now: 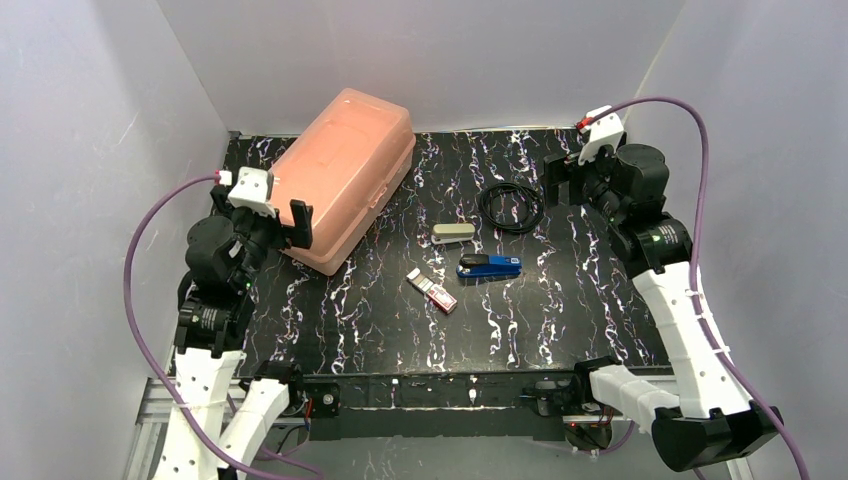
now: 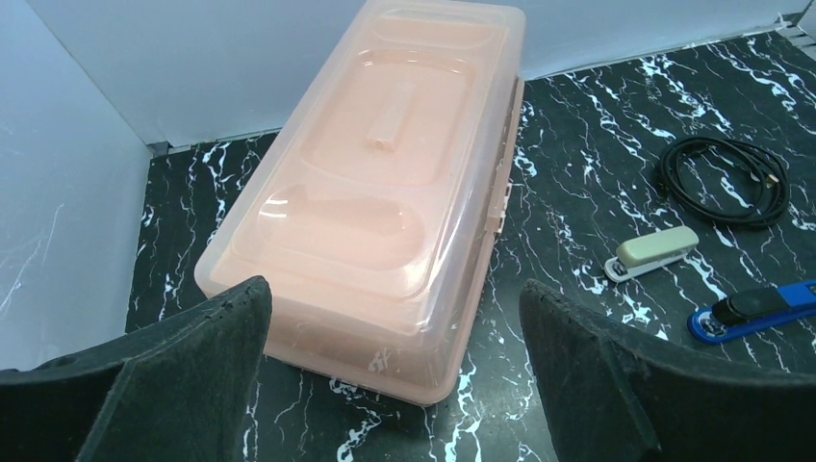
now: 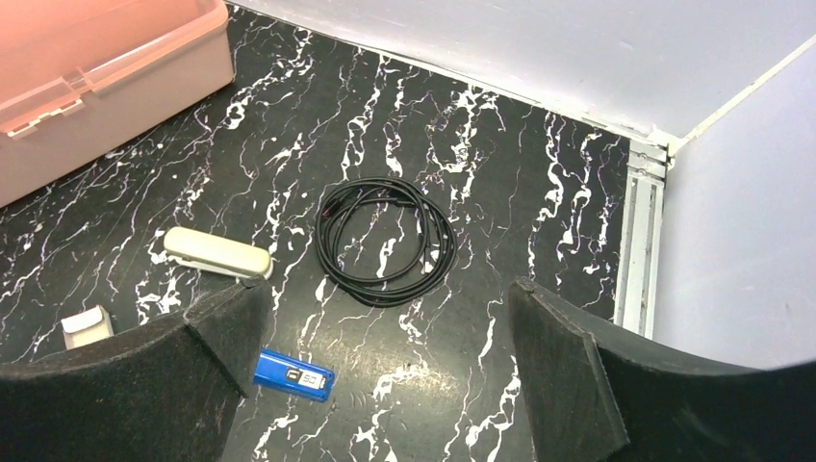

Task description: Load the staples into the stapler

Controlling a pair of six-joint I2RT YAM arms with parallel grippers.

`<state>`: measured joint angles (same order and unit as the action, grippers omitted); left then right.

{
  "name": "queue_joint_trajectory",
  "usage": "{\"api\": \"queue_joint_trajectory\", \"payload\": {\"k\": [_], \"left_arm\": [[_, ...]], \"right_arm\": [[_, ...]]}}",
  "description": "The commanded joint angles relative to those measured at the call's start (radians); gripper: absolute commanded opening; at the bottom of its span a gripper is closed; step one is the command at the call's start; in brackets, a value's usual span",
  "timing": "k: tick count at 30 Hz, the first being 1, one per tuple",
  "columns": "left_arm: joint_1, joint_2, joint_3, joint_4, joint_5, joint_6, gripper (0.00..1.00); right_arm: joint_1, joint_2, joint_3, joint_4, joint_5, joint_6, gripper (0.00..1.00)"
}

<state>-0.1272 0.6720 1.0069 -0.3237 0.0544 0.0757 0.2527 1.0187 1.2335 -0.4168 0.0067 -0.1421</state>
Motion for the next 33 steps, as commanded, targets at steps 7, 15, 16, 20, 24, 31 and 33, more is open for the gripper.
{"api": "queue_joint_trajectory", "payload": {"k": [7,15,16,20,24,31,33], "left_arm": [[0.027,-0.028,0.033,-0.106,0.126,0.029,0.99],[0.027,-0.039,-0.016,-0.076,0.120,0.039,0.99],[0.027,-0.041,-0.018,-0.075,0.119,0.040,0.99],[0.027,-0.047,-0.026,-0.074,0.121,0.049,0.98],[0.028,-0.051,-0.030,-0.076,0.133,0.053,0.98],[0.028,-0.044,-0.029,-0.079,0.130,0.055,0.98],[0.027,-0.046,-0.028,-0.082,0.134,0.055,0.99]], "right_arm": [[-0.044,-0.055,0.056,-0.026,-0.060,0.044,0.99],[-0.070,-0.064,0.043,-0.031,-0.058,0.071,0.99],[-0.073,-0.065,0.042,-0.031,-0.061,0.074,0.99],[-0.079,-0.065,0.028,-0.030,-0.077,0.081,0.99],[-0.082,-0.062,0.026,-0.022,-0.084,0.089,0.99],[-0.088,-0.062,0.023,-0.022,-0.080,0.093,0.99],[-0.088,-0.063,0.023,-0.025,-0.080,0.093,0.99]]}}
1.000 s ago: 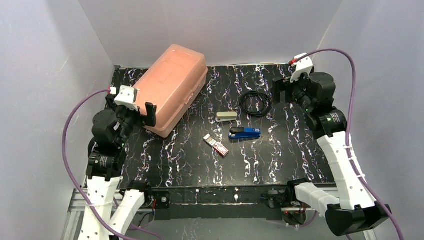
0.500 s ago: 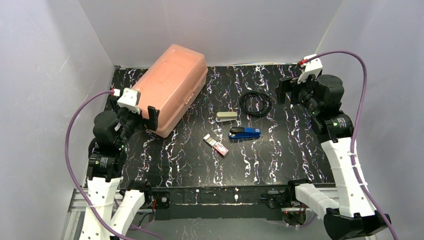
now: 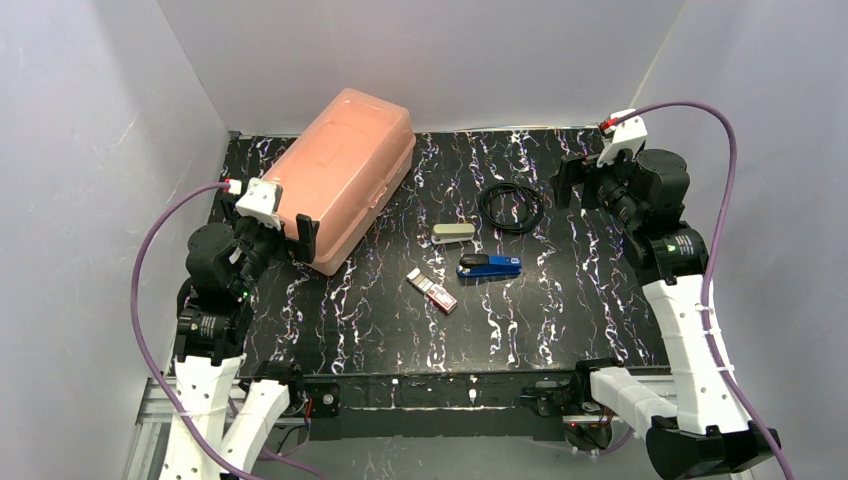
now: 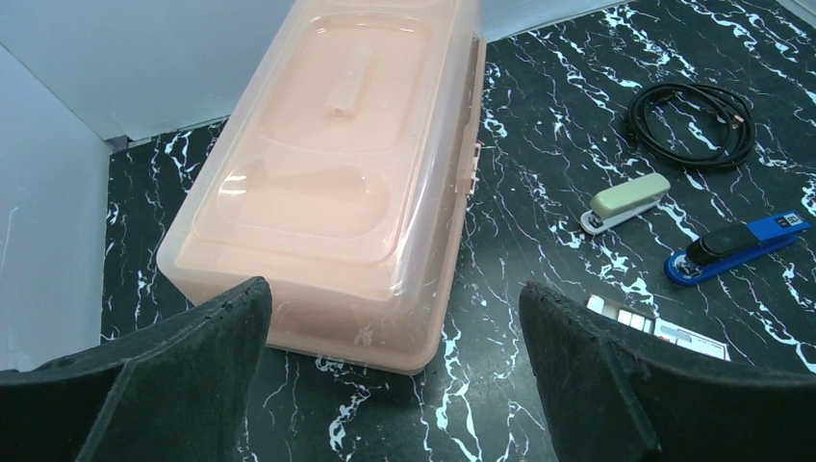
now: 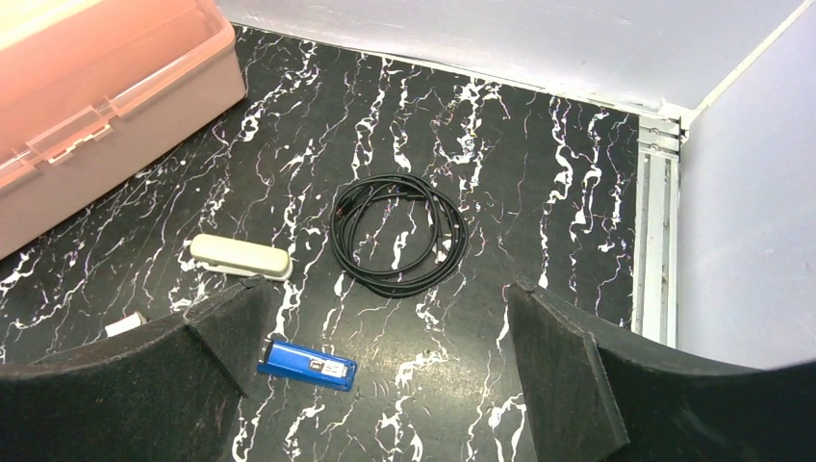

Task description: Load the staples into the stapler

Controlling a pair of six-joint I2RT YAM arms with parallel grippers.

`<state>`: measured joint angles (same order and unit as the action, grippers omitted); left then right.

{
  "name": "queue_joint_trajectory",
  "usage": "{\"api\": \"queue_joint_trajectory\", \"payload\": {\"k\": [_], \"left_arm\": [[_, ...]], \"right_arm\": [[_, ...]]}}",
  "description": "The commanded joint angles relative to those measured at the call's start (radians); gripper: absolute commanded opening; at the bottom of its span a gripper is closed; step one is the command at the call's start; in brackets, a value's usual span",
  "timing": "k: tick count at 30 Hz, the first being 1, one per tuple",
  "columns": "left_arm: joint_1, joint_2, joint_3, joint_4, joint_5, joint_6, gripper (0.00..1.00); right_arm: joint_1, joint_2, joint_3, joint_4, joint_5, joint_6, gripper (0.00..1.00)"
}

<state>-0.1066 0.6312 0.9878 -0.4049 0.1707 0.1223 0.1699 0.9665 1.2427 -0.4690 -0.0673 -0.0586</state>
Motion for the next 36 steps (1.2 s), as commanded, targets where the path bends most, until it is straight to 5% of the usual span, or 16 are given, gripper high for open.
{"api": "queue_joint_trajectory", "payload": {"k": [1,36], "left_arm": [[0.007,-0.004,-0.008,-0.001,0.019,0.008,0.99],[0.007,0.004,-0.005,0.034,-0.019,-0.065,0.98]], "right_arm": [[-0.006,-0.010,0.012,0.029,-0.006,0.009,0.99],[-0.005,0.006,0.008,0.031,-0.046,-0.003,0.99]]}}
